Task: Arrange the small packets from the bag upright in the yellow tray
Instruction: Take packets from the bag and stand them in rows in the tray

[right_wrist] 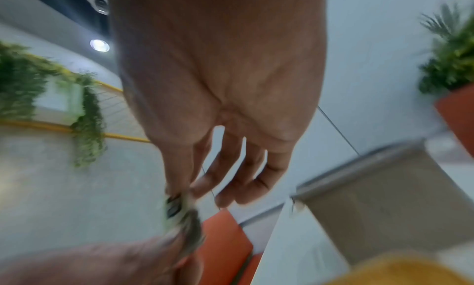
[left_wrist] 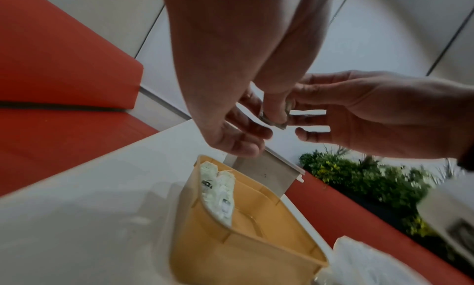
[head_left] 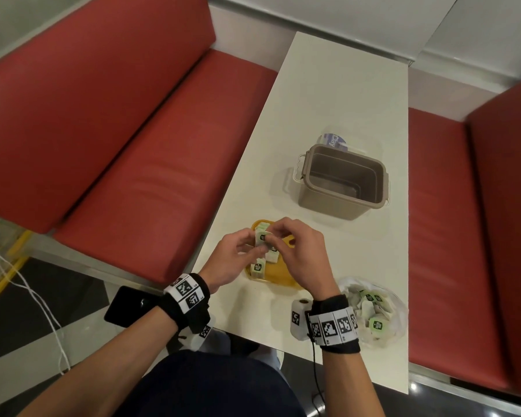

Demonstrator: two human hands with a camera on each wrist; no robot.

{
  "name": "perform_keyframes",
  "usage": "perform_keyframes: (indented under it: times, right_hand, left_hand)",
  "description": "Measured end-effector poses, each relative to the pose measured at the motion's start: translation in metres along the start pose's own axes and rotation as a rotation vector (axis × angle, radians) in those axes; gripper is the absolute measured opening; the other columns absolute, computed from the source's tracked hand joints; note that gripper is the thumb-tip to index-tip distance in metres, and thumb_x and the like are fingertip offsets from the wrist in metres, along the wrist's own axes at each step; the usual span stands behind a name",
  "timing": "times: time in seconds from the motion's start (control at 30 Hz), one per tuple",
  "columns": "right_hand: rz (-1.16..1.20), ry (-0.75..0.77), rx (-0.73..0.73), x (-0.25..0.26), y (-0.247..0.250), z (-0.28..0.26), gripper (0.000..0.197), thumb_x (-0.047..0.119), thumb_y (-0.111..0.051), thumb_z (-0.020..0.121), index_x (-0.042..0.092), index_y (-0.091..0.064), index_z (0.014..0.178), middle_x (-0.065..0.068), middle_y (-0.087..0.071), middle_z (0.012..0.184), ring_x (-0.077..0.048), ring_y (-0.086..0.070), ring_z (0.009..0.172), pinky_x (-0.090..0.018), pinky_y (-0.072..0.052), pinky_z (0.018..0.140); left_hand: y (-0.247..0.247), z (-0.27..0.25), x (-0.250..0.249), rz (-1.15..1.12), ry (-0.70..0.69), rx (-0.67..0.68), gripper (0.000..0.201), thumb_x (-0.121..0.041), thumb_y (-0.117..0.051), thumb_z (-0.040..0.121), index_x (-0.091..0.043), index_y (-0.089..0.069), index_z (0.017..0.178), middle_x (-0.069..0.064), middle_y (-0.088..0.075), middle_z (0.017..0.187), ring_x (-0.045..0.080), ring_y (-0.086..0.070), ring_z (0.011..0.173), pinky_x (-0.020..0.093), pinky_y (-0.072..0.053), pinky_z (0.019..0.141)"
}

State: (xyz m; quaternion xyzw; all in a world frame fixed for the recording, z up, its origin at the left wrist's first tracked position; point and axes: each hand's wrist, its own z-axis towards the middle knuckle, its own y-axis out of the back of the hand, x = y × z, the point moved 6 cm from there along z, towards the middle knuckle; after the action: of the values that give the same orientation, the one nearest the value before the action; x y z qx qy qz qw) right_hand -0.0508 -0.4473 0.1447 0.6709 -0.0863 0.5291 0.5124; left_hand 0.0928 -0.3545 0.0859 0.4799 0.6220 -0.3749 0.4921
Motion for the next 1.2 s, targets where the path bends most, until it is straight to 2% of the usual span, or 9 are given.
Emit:
perform_keyframes:
  times: [0.13, 0.37, 0.47, 0.6, 0.7, 0.83, 0.97, 1.1, 1.2]
  right_hand:
    - [0.173, -0.114, -0.057, -0.011, -0.001, -0.003, 0.017, 0.024, -0.085, 0.094, 0.029, -0.075, 0.107, 0.015, -0.078, 0.096, -0.006, -0.074, 0.096, -0.024, -0.059, 0.081]
    - [0.177, -0.390, -0.192, -0.073, -0.008, -0.010, 0.028, 0.019, -0.087, 0.091, 0.025, -0.068, 0.111, 0.007, -0.080, 0.087, 0.000, -0.073, 0.082, -0.011, -0.051, 0.075]
    - [0.088, -0.551, -0.135, -0.102, -0.024, -0.013, 0.032, 0.016, -0.089, 0.089, 0.019, -0.064, 0.108, 0.005, -0.076, 0.086, -0.004, -0.069, 0.081, -0.025, -0.053, 0.078]
    - [-0.007, -0.657, -0.027, -0.120, -0.051, -0.013, 0.031, 0.013, -0.088, 0.089, 0.019, -0.062, 0.102, 0.005, -0.072, 0.085, -0.013, -0.069, 0.086, -0.035, -0.058, 0.086]
    - [-0.028, -0.685, -0.012, -0.126, -0.063, -0.011, 0.034, 0.009, -0.086, 0.089, 0.023, -0.057, 0.097, 0.000, -0.071, 0.090, -0.022, -0.066, 0.098, -0.043, -0.059, 0.093]
    - [-0.039, -0.709, -0.024, -0.129, -0.065, -0.011, 0.042, 0.014, -0.093, 0.084, 0.016, -0.058, 0.108, -0.001, -0.067, 0.101, -0.014, -0.061, 0.086, -0.032, -0.056, 0.082]
    - [-0.105, -0.713, 0.027, -0.134, -0.073, -0.013, 0.059, 0.028, -0.099, 0.077, 0.017, -0.061, 0.120, -0.004, -0.066, 0.116, -0.020, -0.064, 0.096, -0.033, -0.055, 0.086]
    - [-0.213, -0.644, 0.027, -0.129, -0.081, -0.010, 0.039, 0.024, -0.094, 0.082, 0.015, -0.073, 0.114, -0.007, -0.078, 0.109, -0.025, -0.074, 0.098, -0.042, -0.064, 0.090]
    - [-0.292, -0.599, 0.001, -0.124, -0.084, -0.008, 0.019, 0.023, -0.088, 0.087, 0.017, -0.077, 0.101, -0.005, -0.079, 0.100, -0.027, -0.077, 0.093, -0.044, -0.065, 0.084]
  left_hand:
    - [0.002, 0.008, 0.001, -0.003, -0.030, -0.080, 0.011, -0.025, -0.081, 0.097, -0.019, -0.079, 0.105, 0.000, -0.077, 0.099, 0.019, -0.072, 0.091, 0.041, -0.060, 0.082]
    - [0.020, 0.012, 0.031, 0.208, 0.050, -0.277, 0.031, -0.027, -0.084, 0.093, -0.030, -0.070, 0.120, -0.007, -0.075, 0.105, 0.010, -0.072, 0.098, 0.035, -0.060, 0.091]
    - [0.026, 0.009, 0.058, 0.313, 0.182, -0.286, 0.042, -0.026, -0.080, 0.095, -0.023, -0.062, 0.133, -0.002, -0.068, 0.116, 0.015, -0.070, 0.099, 0.040, -0.060, 0.093]
    - [0.019, 0.007, 0.077, 0.390, 0.267, -0.189, 0.053, -0.023, -0.075, 0.100, -0.018, -0.053, 0.148, 0.001, -0.068, 0.123, 0.014, -0.070, 0.096, 0.028, -0.055, 0.082]
    - [0.015, 0.008, 0.082, 0.387, 0.263, -0.170, 0.052, -0.020, -0.072, 0.101, -0.018, -0.054, 0.149, 0.004, -0.071, 0.124, 0.016, -0.074, 0.095, 0.036, -0.063, 0.087]
    - [0.014, 0.009, 0.081, 0.356, 0.252, -0.169, 0.050, -0.014, -0.073, 0.100, -0.018, -0.058, 0.147, 0.007, -0.072, 0.119, 0.021, -0.076, 0.096, 0.045, -0.065, 0.089]
    - [0.014, 0.009, 0.083, 0.346, 0.258, -0.166, 0.050, -0.015, -0.074, 0.099, -0.020, -0.059, 0.146, 0.005, -0.072, 0.115, 0.021, -0.076, 0.096, 0.044, -0.066, 0.088]
    - [0.014, 0.007, 0.080, 0.357, 0.257, -0.159, 0.049, -0.010, -0.073, 0.098, -0.022, -0.060, 0.144, 0.002, -0.071, 0.110, 0.017, -0.075, 0.092, 0.036, -0.066, 0.080]
    - [0.013, 0.007, 0.079, 0.359, 0.250, -0.156, 0.049, -0.009, -0.073, 0.097, -0.022, -0.061, 0.143, 0.000, -0.070, 0.107, 0.019, -0.076, 0.091, 0.041, -0.067, 0.082]
